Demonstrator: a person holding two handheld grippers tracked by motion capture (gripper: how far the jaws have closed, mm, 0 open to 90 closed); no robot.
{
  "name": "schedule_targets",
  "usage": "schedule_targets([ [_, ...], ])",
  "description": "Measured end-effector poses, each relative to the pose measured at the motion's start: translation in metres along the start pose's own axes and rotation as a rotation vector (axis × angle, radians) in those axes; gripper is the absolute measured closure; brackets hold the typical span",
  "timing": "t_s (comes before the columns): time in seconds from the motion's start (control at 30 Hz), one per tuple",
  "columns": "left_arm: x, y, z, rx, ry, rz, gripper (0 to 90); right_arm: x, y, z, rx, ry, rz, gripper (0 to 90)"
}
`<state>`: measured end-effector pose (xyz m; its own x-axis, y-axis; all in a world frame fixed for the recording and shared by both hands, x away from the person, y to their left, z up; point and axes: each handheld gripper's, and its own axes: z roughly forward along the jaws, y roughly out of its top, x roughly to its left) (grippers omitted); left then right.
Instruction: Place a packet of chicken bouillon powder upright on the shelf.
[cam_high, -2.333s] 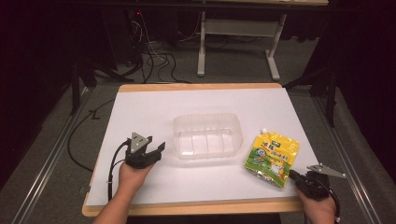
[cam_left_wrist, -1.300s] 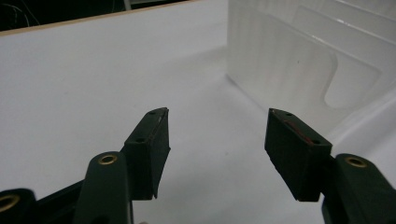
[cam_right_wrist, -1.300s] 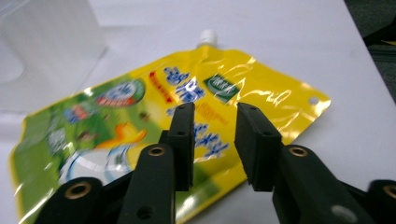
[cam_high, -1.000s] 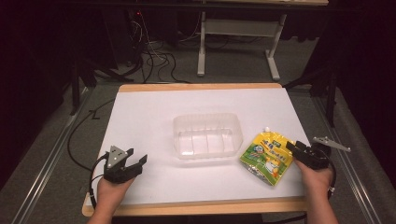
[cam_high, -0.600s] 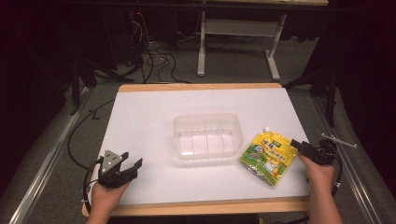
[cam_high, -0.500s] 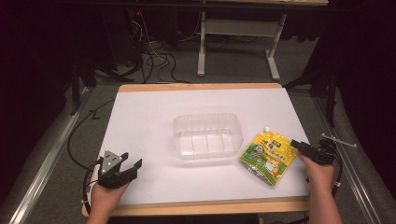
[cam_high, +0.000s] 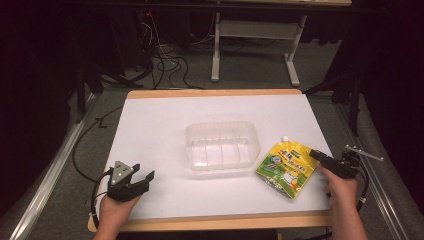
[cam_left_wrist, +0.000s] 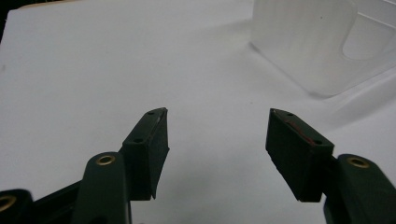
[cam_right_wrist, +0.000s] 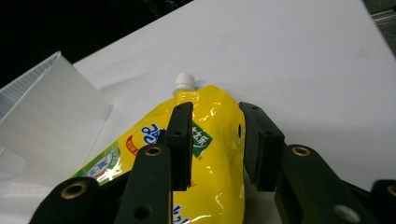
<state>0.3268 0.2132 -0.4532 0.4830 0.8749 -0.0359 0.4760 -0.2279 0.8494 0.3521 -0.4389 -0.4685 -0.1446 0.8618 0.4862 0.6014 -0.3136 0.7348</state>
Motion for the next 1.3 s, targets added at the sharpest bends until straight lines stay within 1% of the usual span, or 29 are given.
schedule_targets([
  [0.03,0.0,0.0,0.001,0.005,-0.003,0.0,39.6,0.0,0.0,0.0,0.0,0.0,0.0,67.0],
  [0.07,0.0,0.0,0.002,0.004,-0.003,0.0,39.6,-0.001,-0.001,0.003,0.015,-0.022,-0.001,66.2],
  [0.1,-0.001,0.0,0.002,0.006,-0.004,0.002,39.6,-0.001,-0.001,0.003,0.015,-0.022,-0.001,66.2],
  [0.13,-0.002,0.0,0.003,0.007,-0.004,0.007,39.6,-0.003,-0.001,0.004,0.019,-0.011,0.016,65.4],
  [0.2,-0.004,0.0,0.003,0.008,-0.006,0.014,39.6,-0.006,-0.001,0.007,0.036,-0.016,0.038,61.9],
  [0.23,-0.004,0.0,0.003,0.01,-0.005,0.018,39.6,-0.008,-0.002,0.01,0.058,-0.035,0.052,56.5],
  [0.27,-0.005,0.0,0.003,0.01,-0.005,0.021,39.6,-0.008,-0.002,0.01,0.058,-0.035,0.052,56.5],
  [0.33,-0.005,0.0,0.003,0.011,-0.006,0.025,39.5,-0.01,-0.001,0.014,0.086,-0.06,0.07,54.4],
  [0.37,-0.005,0.0,0.002,0.013,-0.006,0.027,39.5,-0.01,-0.001,0.017,0.112,-0.061,0.08,55.9],
  [0.4,-0.005,-0.001,0.002,0.015,-0.006,0.027,39.5,-0.01,-0.001,0.017,0.112,-0.061,0.08,55.9],
  [0.43,-0.004,-0.001,0.002,0.016,-0.006,0.026,39.5,-0.008,-0.001,0.018,0.118,-0.07,0.066,60.3],
  [0.47,-0.004,-0.001,0.002,0.018,-0.004,0.025,39.5,-0.008,-0.001,0.018,0.118,-0.07,0.066,60.3],
  [0.53,-0.004,-0.001,0.0,0.015,0.001,0.027,39.4,-0.006,-0.002,0.017,0.125,-0.069,0.04,71.8],
  [0.6,-0.004,-0.001,-0.001,0.011,0.0,0.028,39.4,-0.002,-0.003,0.014,0.101,-0.057,-0.004,81.7],
  [0.67,-0.003,-0.001,-0.002,0.006,-0.002,0.02,39.4,0.002,-0.003,0.011,0.09,-0.053,-0.028,89.8],
  [0.7,-0.003,0.0,-0.001,0.005,-0.003,0.017,39.4,0.002,-0.003,0.011,0.09,-0.053,-0.028,89.8],
  [0.73,-0.003,0.0,-0.001,0.004,-0.005,0.015,39.4,0.002,-0.003,0.01,0.083,-0.037,-0.029,90.0],
  [0.77,-0.003,0.0,-0.001,0.004,-0.003,0.02,39.4,0.005,-0.002,0.005,0.061,-0.027,-0.041,90.0],
  [0.83,-0.004,0.001,-0.001,0.002,-0.002,0.022,39.4,0.008,-0.002,0.003,0.047,-0.027,-0.049,90.0],
  [0.9,-0.005,0.002,0.0,0.004,-0.006,0.027,39.4,0.014,0.0,-0.004,0.011,-0.014,-0.058,90.0],
  [0.93,-0.006,0.002,0.001,0.002,-0.009,0.028,39.4,0.02,0.002,-0.01,-0.018,-0.006,-0.076,90.0],
  [0.97,-0.006,0.002,0.001,0.002,-0.009,0.028,39.4,0.02,0.002,-0.01,-0.018,-0.006,-0.076,90.0],
  [1.0,-0.006,0.002,0.002,0.0,-0.012,0.025,39.4,0.024,0.004,-0.013,-0.034,-0.002,-0.089,90.0],
  [1.03,-0.006,0.003,0.002,-0.003,-0.014,0.028,39.4,0.03,0.005,-0.019,-0.058,0.014,-0.095,90.0],
  [1.07,-0.006,0.003,0.002,-0.003,-0.014,0.028,39.4,0.03,0.005,-0.019,-0.058,0.014,-0.095,90.0],
  [1.13,-0.007,0.004,0.003,-0.005,-0.018,0.03,39.4,0.036,0.007,-0.024,-0.082,0.025,-0.11,90.0],
  [1.17,-0.008,0.005,0.003,-0.011,-0.022,0.03,39.5,0.042,0.009,-0.03,-0.103,0.041,-0.119,90.0],
  [1.2,-0.008,0.005,0.003,-0.011,-0.022,0.03,39.4,0.042,0.009,-0.03,-0.103,0.041,-0.119,90.0],
  [1.3,-0.009,0.007,0.004,-0.016,-0.026,0.032,39.3,0.054,0.011,-0.039,-0.133,0.067,-0.146,90.0],
])
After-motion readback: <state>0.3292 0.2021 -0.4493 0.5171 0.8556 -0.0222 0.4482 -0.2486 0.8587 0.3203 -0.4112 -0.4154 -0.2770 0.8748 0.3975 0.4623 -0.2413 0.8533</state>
